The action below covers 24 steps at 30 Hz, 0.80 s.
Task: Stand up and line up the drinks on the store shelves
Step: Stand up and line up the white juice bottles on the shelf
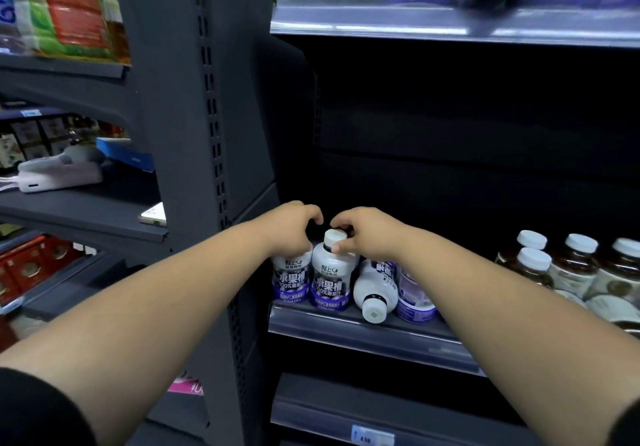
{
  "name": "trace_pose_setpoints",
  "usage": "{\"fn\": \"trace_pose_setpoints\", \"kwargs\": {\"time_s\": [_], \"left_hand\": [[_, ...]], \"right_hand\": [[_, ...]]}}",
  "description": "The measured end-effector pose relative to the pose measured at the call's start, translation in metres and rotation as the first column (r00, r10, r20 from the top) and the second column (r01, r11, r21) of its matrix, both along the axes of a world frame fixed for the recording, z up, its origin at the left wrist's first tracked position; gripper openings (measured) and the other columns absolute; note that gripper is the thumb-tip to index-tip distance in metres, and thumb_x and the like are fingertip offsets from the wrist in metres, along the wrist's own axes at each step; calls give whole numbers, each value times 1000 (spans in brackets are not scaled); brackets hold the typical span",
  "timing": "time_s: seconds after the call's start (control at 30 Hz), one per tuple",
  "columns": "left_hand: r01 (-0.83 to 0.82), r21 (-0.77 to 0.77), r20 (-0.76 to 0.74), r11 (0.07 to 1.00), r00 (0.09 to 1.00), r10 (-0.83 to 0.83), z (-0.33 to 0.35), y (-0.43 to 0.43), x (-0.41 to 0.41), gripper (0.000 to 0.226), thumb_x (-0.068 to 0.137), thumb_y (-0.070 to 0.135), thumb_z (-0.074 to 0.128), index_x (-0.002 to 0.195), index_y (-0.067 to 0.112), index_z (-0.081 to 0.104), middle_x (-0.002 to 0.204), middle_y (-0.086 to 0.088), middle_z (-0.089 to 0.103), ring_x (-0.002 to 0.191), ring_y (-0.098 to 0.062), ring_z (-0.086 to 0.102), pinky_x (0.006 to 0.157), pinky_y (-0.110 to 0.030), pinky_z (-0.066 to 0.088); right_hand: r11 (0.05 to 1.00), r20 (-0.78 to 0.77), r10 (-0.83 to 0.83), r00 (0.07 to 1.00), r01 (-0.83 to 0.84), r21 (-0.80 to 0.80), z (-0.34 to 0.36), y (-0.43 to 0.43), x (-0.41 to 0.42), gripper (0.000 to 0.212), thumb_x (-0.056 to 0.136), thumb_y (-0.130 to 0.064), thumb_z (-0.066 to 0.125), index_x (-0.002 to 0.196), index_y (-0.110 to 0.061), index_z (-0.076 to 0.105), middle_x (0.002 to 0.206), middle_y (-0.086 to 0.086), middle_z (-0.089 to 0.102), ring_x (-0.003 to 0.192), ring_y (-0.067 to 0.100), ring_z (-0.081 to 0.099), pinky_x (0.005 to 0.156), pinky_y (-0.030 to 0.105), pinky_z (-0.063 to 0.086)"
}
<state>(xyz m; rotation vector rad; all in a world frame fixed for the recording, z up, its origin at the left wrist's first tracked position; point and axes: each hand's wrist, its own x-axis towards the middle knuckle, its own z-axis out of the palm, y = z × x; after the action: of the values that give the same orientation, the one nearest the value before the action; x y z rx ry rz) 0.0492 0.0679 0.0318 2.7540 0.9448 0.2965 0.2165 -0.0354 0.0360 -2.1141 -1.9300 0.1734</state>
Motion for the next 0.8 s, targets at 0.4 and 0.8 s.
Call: {"fn": "trace_pose_setpoints", "kwargs": {"time_s": [0.4,0.8], "left_hand": [[416,212,-255,884,897,-361,-7,-70,57,36,79,35,69,114,31,61,108,7,57,102,-17,57,86,-37,47],[585,493,-416,645,809,-415,-66,-80,69,44,56,47,79,92,29,63,97,3,51,85,-22,51,81,-39,41]], "right_hand": [[988,156,-156,975,151,45,11,-61,63,57,79,-42,79,130,-25,61,126,0,61,114,19,56,97,40,49],[982,-1,-177,984,176,73,-18,-100,87,45,90,-26,72,133,-26,59,132,-4,54,119,15,53,101,37,45]]}}
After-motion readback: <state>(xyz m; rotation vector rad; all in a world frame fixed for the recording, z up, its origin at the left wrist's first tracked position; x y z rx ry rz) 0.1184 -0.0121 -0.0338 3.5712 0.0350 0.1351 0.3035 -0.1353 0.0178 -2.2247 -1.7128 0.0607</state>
